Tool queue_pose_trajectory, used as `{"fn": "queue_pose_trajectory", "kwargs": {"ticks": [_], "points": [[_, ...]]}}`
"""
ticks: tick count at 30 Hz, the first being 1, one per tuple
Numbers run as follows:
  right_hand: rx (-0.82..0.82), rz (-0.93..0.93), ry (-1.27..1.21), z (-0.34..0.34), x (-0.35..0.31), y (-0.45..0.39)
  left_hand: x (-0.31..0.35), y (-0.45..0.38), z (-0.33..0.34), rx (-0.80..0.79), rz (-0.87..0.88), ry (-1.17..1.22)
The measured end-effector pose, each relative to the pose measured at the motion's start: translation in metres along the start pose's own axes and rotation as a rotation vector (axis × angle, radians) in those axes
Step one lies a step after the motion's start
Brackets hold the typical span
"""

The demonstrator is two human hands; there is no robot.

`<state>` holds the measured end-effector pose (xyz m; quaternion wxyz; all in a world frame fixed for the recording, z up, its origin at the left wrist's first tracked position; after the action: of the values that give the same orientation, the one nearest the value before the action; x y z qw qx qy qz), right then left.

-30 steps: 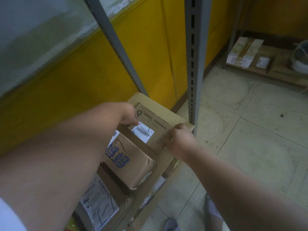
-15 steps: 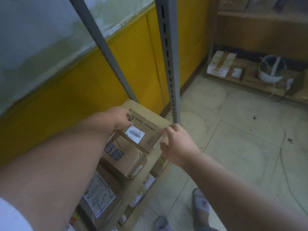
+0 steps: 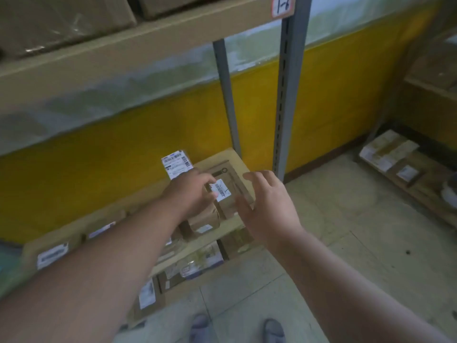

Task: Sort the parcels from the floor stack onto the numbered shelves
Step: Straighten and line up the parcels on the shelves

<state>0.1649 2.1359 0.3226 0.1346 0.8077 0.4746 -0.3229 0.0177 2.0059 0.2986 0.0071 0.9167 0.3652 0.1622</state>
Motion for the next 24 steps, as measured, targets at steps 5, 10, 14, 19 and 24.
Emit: {"fn": "queue_pose_trajectory", "kwargs": {"ticks": [5, 10, 14, 19, 24], "points": [[-0.045, -0.143, -0.017, -0.004, -0.036, 0.021, -0.003, 0.078, 0.008, 0.193, -0.090, 0.190], [-0.151, -0.296, -0.007, 0.023, -0.091, 0.071, -0.025, 0.175, 0.030, 0.328, -0.253, 0.233], [-0.236, -0.407, -0.007, 0.064, -0.139, 0.121, -0.060, 0.260, 0.055, 0.348, -0.400, 0.302], [-0.343, -0.495, -0.051, 0.129, -0.192, 0.195, -0.111, 0.368, 0.082, 0.394, -0.562, 0.322], [-0.468, -0.553, -0.032, 0.191, -0.219, 0.228, -0.147, 0.429, 0.117, 0.345, -0.699, 0.310]]}}
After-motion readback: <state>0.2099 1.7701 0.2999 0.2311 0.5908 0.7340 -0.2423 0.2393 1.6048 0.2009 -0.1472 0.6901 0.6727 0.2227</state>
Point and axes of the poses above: each hand's wrist, its own y-axis away from the middle knuckle, its own z-axis out of the palm, x = y × z, the point moved 4 cm from there along -y, towards the middle knuckle, and after that the axes turned 8 degrees about z, right-handed, at the moved point
